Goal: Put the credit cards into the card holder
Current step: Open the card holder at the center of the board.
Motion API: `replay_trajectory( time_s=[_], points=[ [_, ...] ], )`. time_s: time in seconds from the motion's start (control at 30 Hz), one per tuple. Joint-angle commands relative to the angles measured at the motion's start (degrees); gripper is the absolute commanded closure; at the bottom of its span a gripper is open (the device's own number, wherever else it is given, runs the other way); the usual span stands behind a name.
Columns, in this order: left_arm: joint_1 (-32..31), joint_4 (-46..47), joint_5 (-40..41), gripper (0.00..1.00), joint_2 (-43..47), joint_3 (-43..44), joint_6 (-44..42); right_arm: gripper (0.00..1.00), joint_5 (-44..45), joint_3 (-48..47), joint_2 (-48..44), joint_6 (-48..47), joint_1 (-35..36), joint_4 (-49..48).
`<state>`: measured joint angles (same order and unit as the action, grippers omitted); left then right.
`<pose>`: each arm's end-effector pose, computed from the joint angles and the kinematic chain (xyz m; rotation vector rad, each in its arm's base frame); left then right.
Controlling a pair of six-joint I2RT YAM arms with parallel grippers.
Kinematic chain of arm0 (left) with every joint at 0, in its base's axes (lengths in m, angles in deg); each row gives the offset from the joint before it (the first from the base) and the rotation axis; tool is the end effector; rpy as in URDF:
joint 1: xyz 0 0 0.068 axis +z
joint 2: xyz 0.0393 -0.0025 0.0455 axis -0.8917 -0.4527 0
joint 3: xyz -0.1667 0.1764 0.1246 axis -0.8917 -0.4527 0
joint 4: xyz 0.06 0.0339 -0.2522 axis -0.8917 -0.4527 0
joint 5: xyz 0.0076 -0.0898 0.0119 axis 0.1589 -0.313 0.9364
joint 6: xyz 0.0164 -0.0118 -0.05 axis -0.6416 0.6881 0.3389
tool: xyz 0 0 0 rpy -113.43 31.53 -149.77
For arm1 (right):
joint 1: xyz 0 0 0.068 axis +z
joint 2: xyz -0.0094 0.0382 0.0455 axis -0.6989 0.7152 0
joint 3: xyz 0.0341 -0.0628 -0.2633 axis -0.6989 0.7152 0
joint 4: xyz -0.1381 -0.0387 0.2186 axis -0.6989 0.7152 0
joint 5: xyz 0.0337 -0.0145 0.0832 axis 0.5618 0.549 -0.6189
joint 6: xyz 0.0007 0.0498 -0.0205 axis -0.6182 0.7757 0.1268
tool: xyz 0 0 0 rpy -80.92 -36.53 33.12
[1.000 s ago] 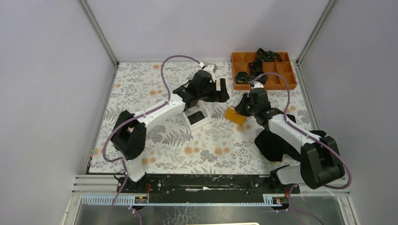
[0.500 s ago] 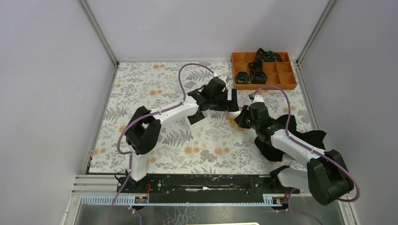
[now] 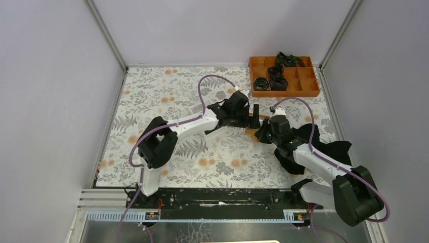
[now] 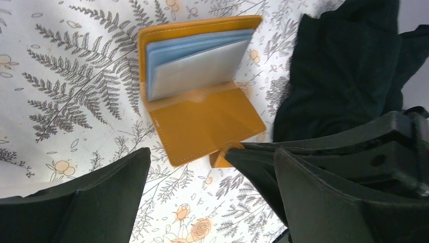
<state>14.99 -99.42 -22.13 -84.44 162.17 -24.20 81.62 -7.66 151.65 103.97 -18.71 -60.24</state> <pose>0.2962 -0.3364 0.2271 0.2930 2.4581 -0.8564 0.2125 0.1014 0.1937 0.0640 2.1762 0.5337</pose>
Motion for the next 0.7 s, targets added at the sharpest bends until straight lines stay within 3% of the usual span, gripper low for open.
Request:
replay_trajectory(
  time_s=[0.0,0.53,0.67],
  points=[
    [-1.9,0.7,-0.6,0.00,-1.4,-2.6,0.1,1.00,1.1,-1.1,-1.8,0.2,0.6,-3.2],
    [-1.7,-0.8,4.3,0.00,-7.2,-0.7,-0.9,1.00,0.0,-3.1,-2.0,-0.4,0.6,-0.7],
    [-1.8,-3.4,6.4,0.00,-8.3,0.7,-1.3,0.94,-0.4,-4.0,-1.8,-0.7,0.6,0.5]
  ],
)
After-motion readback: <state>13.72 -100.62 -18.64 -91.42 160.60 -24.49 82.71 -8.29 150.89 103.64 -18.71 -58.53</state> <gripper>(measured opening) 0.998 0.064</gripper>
